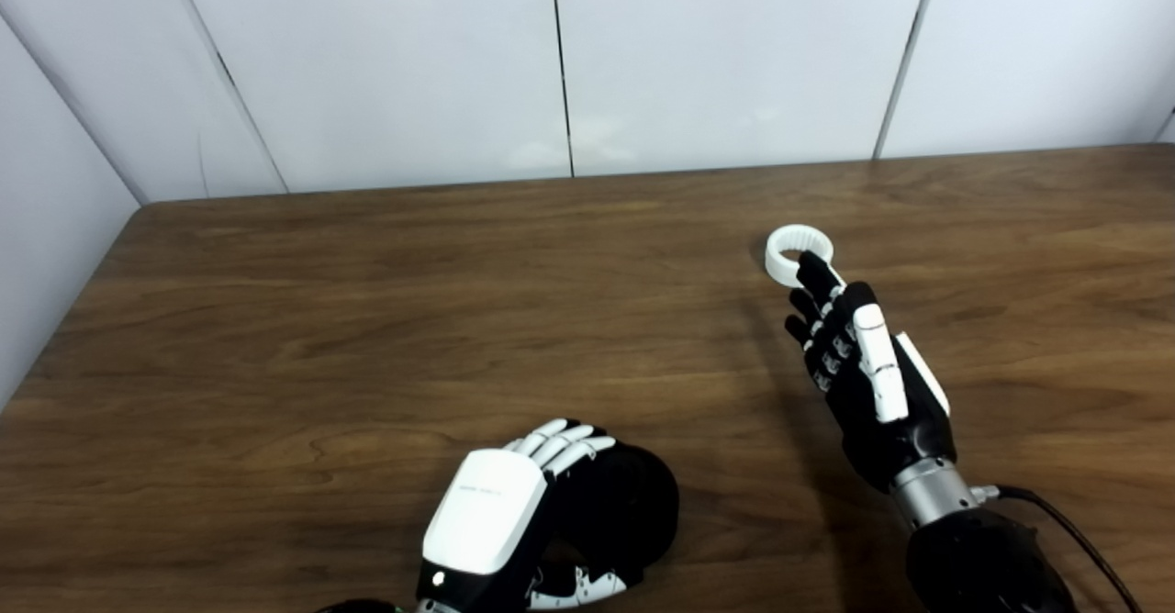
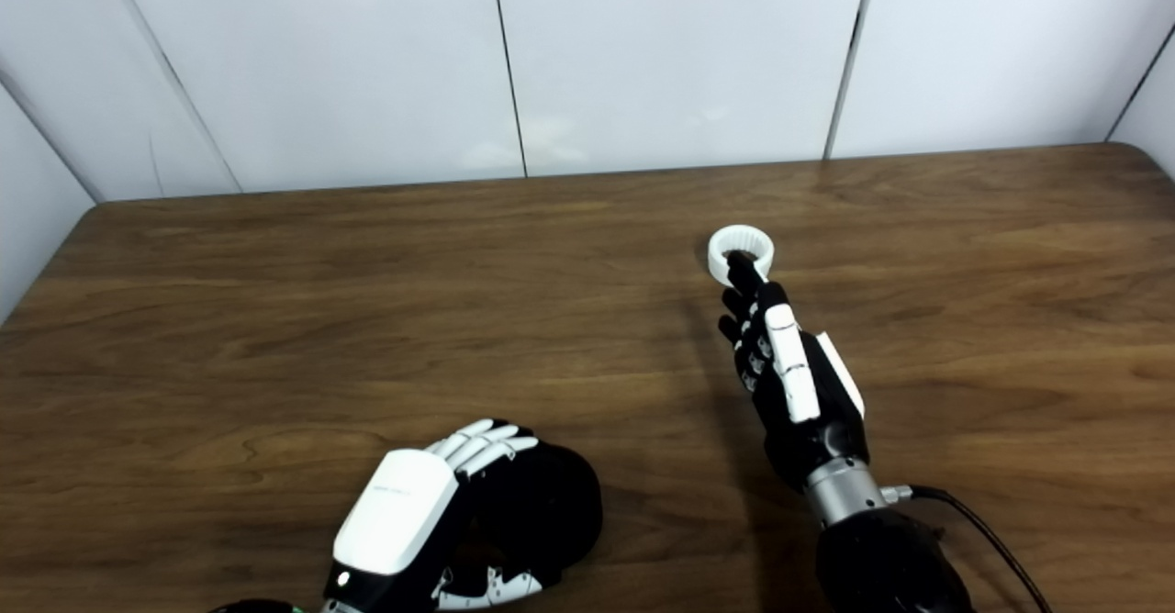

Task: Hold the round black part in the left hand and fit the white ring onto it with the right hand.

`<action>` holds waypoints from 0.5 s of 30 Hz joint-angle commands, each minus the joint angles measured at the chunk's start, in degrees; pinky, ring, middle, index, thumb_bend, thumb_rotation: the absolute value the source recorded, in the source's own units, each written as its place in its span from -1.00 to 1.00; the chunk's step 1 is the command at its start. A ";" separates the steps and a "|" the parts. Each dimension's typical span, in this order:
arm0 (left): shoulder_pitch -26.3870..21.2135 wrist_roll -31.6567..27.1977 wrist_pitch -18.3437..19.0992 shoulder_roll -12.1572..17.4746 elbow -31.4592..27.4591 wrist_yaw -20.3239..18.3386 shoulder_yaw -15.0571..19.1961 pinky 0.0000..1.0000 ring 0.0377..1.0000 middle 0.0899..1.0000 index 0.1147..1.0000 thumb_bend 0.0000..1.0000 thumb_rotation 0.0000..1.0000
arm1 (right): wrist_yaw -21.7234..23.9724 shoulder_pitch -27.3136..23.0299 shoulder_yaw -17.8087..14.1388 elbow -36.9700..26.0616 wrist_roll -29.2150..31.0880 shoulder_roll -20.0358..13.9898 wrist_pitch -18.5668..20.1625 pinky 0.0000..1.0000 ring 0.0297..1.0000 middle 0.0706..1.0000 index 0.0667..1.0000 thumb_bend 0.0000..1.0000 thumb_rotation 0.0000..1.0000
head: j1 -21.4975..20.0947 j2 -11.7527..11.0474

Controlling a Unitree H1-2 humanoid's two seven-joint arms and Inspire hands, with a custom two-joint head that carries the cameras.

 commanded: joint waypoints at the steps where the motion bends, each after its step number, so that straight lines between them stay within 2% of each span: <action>1: 1.64 1.03 -1.54 -0.88 -1.10 -0.66 -2.03 0.57 0.73 0.65 0.42 0.45 -0.26 | 0.09 0.60 0.31 -2.53 0.47 1.55 -1.10 1.00 1.00 0.99 0.91 0.06 0.86 | -0.36 -0.04; 3: 3.98 1.20 -2.74 -1.04 -1.67 -0.18 -4.40 0.60 0.74 0.67 0.43 0.42 -0.25 | -0.26 0.99 0.60 -2.92 0.10 1.93 -0.84 1.00 1.00 0.98 0.90 0.05 0.86 | -0.83 -0.13; 6: 4.39 1.53 -3.70 -1.02 -0.86 0.72 -6.47 0.59 0.73 0.66 0.41 0.45 -0.27 | -0.39 1.10 0.50 -2.81 0.11 1.67 -0.93 1.00 1.00 0.99 0.91 0.05 0.85 | -0.57 0.34; 15: 3.70 1.15 -3.83 -0.73 -0.90 0.07 -6.42 0.57 0.72 0.66 0.42 0.44 -0.28 | -0.49 1.01 0.44 -2.87 0.48 1.52 -0.81 1.00 1.00 0.99 0.91 0.04 0.85 | -0.62 0.60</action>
